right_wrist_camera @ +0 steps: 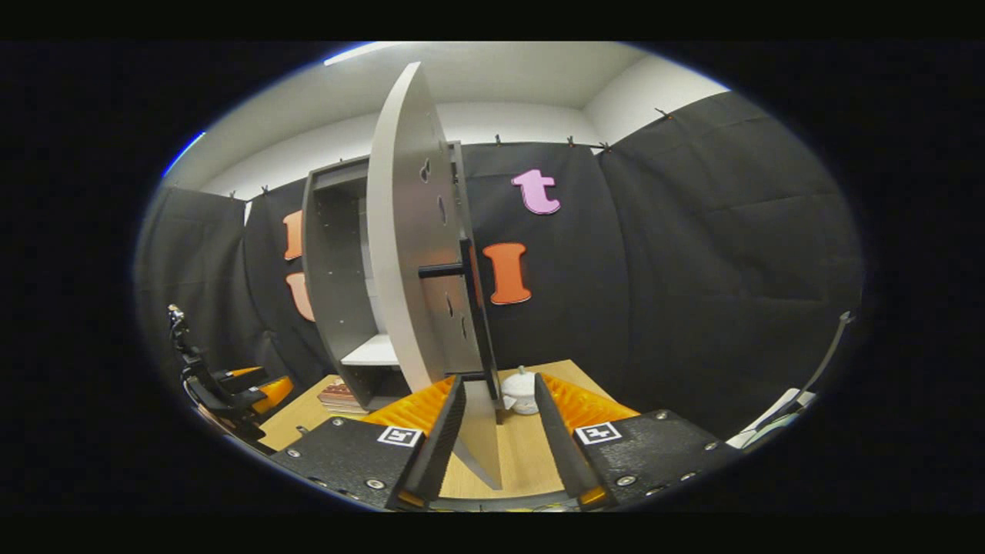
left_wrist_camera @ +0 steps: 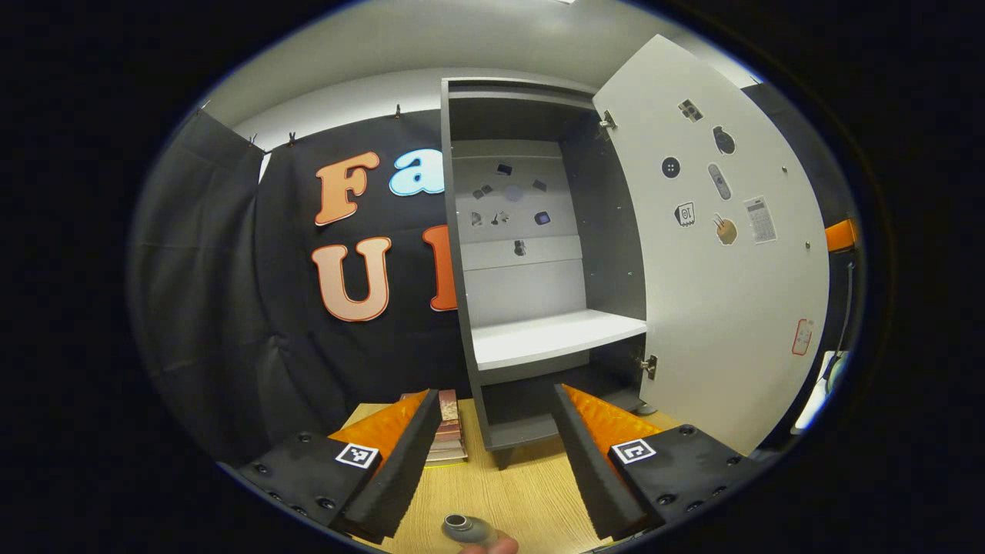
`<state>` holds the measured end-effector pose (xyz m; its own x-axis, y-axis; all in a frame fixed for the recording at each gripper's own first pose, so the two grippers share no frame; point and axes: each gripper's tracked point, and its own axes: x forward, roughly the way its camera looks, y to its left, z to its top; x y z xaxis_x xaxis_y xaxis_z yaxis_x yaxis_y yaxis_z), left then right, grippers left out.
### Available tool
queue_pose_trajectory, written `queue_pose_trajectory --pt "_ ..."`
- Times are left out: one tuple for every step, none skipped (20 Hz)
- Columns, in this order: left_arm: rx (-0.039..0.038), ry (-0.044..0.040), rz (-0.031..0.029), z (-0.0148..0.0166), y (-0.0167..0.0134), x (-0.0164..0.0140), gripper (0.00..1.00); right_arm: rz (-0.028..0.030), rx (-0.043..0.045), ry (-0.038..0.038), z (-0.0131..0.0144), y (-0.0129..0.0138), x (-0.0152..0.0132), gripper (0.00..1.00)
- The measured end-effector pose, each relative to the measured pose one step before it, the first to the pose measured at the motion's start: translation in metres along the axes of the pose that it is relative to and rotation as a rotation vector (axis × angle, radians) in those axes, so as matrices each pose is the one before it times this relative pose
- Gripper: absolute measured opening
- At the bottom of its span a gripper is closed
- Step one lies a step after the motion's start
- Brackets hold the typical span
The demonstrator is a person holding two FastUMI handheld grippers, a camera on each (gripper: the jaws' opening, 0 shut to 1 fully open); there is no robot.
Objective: Open the cabinet door with the right hand, grasp the bottle in the cabinet with the left hand and place it on the coaster, then close the cabinet door with the right hand.
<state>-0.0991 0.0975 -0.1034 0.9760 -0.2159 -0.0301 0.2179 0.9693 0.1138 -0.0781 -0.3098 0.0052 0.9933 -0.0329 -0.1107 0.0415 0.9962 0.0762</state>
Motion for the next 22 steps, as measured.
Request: queue_pose_trajectory --pt "0.00130 -0.01481 -0.00298 0.00520 0.00163 0.00026 0.94 0.01408 0.00177 0.00137 -0.00114 0.00736 -0.00009 0.58" --pt "0.00446 -0.00679 -0.00230 0.00434 0.00276 0.00164 0.92 0.01169 0.00375 -0.00298 -0.00175 0.00814 0.00128 0.58" --pt "0.00726 -0.00153 0.00068 0.00096 0.00314 -0.00092 0.94 0.01092 0.00456 -0.00136 -0.00032 0.00501 0.00086 0.58" --pt "0.00489 -0.00800 -0.00008 0.00164 0.00409 -0.00078 0.94 0.01482 0.00647 0.00006 -0.00189 0.00717 0.00219 0.58" --pt "0.00428 -0.00750 -0.00073 0.00168 0.00305 0.00080 0.96 0.01670 0.01029 0.00215 -0.00127 0.00862 0.00160 0.58" --pt "0.00450 -0.00286 -0.00174 -0.00007 0.00300 0.00151 0.94 0.01776 0.01016 0.00176 -0.00348 0.01021 0.00139 0.58" --pt "0.00417 0.00180 -0.00379 -0.00094 0.00326 0.00139 0.94 0.01652 0.00575 -0.00089 -0.00233 0.00935 0.00398 0.58" --pt "0.00186 0.00164 -0.00218 -0.00197 0.00417 0.00031 0.94 0.01559 0.00064 -0.00162 -0.00158 0.00964 0.00291 0.59" --pt "0.00080 -0.00264 0.00105 -0.00037 0.00615 0.00052 0.94 0.01189 0.00375 -0.00204 -0.00100 0.00842 0.00373 0.59" --pt "-0.00124 -0.00292 0.00169 -0.00074 0.00616 0.00094 0.95 0.01227 -0.00014 0.00248 -0.00257 0.00951 0.00351 0.60" --pt "-0.00033 -0.00085 0.00578 -0.00099 0.00710 0.00064 0.96 0.01129 0.00115 -0.00008 -0.00133 0.00875 0.00516 0.60" --pt "-0.00141 -0.00027 0.00306 -0.00217 0.00757 0.00027 0.96 0.00745 0.00241 0.00462 -0.00226 0.00903 0.00472 0.62" --pt "-0.00257 0.00282 0.00467 -0.00183 0.00707 0.00071 0.96 0.00044 0.00512 -0.00441 -0.00111 0.00755 0.00471 0.63" --pt "-0.00460 0.00004 0.00538 -0.00162 0.00772 0.00069 0.97 0.00222 -0.00399 -0.00678 -0.00042 0.00728 0.00578 0.64" --pt "-0.00347 -0.00136 0.00662 -0.00120 0.00817 0.00056 0.97 0.00460 -0.00552 -0.00037 -0.00148 0.00731 0.00739 0.71" --pt "-0.00204 0.00089 0.00871 -0.00182 0.00991 0.00135 0.96 0.00727 -0.00087 0.00524 -0.00204 0.00745 0.00646 0.72" --pt "-0.00315 0.00118 0.00712 -0.00211 0.00881 0.00209 0.97 0.00837 -0.00055 0.00403 -0.00085 0.00896 0.00506 0.67" --pt "-0.00522 0.00071 0.00419 -0.00165 0.00713 0.00164 0.97 0.00857 -0.00232 0.00315 -0.00122 0.00826 0.00671 0.68" --pt "-0.00469 0.00135 0.00385 -0.00062 0.00596 0.00267 0.97 0.00933 -0.00521 -0.00040 -0.00238 0.00250 0.00656 0.68" --pt "-0.00300 -0.00175 0.00479 -0.00088 0.00741 0.00265 0.96 0.00950 -0.00416 0.00010 0.00191 0.01302 0.00842 0.75" --pt "-0.00176 -0.00284 0.00277 -0.00031 0.00577 0.00233 0.96 0.00505 -0.00521 -0.00434 0.00050 0.00537 0.00948 0.69" --pt "0.00090 -0.00075 0.00309 -0.00161 0.00635 0.00327 0.96 0.00710 -0.00122 0.00246 -0.00027 0.00558 0.00898 0.71"
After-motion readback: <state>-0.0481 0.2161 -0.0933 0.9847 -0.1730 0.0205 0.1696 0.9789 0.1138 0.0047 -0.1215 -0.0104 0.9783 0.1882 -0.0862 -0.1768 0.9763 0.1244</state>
